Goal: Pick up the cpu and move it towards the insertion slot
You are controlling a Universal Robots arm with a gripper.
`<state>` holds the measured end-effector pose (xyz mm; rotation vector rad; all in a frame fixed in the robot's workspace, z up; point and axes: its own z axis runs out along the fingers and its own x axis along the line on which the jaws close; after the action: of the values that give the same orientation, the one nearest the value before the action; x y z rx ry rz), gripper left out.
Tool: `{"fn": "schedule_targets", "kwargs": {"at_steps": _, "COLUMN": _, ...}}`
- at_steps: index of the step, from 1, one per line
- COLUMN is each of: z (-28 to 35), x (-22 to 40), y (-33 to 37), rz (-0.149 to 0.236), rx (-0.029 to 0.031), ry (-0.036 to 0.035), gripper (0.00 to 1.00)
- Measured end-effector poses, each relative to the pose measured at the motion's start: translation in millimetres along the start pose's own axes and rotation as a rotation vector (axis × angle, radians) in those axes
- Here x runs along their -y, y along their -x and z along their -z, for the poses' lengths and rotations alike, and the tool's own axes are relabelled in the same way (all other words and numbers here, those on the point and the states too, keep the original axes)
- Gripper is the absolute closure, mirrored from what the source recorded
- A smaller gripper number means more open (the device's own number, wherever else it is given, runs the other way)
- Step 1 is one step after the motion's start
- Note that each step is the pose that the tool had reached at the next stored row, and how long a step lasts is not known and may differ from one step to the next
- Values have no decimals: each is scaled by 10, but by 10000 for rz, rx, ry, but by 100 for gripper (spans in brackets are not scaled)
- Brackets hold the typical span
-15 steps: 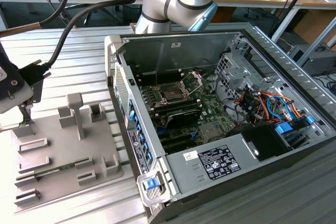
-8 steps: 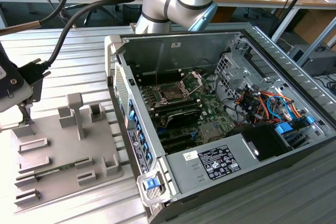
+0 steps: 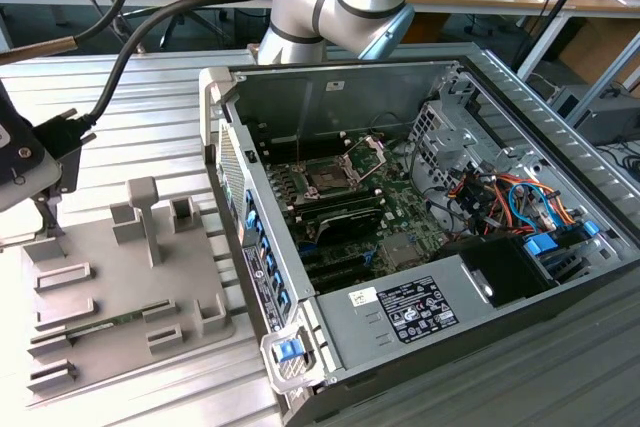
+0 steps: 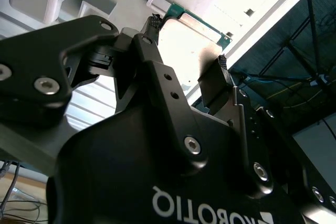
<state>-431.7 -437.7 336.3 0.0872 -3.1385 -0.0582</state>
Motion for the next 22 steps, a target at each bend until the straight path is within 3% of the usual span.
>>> {"fn": "schedule_targets", "kwargs": {"at_steps": 22, "z": 54, "x": -2, "y": 0, "rz": 0, "rx": 0, "ry": 0, "gripper": 45}}
